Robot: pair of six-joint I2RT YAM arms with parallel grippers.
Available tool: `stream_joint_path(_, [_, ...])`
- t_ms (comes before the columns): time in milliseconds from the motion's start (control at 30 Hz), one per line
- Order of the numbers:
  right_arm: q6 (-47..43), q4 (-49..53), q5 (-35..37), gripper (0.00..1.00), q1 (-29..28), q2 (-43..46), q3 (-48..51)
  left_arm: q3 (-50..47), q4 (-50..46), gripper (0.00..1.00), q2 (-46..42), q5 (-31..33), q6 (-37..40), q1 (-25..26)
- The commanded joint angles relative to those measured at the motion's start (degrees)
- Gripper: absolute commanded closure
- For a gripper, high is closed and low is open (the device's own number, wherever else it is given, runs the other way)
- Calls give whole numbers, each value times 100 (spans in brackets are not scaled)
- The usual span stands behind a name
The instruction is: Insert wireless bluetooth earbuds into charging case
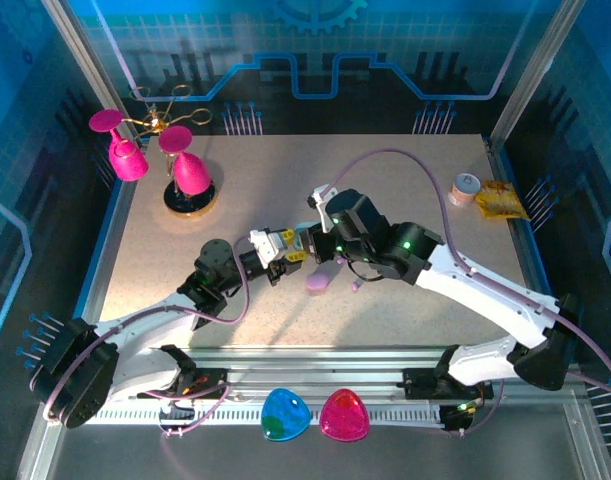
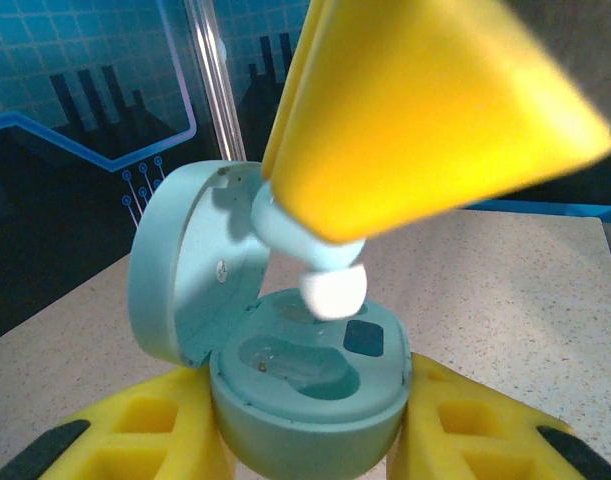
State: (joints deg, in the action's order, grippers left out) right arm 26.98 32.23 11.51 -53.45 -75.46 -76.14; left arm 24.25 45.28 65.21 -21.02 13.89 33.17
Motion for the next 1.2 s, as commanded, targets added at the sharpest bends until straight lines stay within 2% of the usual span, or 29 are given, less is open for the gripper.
stream_joint_path(0, [-61,-11,149,85,121,152,155,157,71,80,-23,-136,-1,40])
stream_joint_path(400, [-157,135,295,85,336,322,424,189,33,80,-175,-177,-298,40])
stream_joint_path(967, [-253,-114,-344,83,361,225,565,274,39,80,-105,-189,-440,35])
stream_joint_path(1167, [-256,-98,-301,82,373,150,594,245,73,80,-159,-175,-462,40])
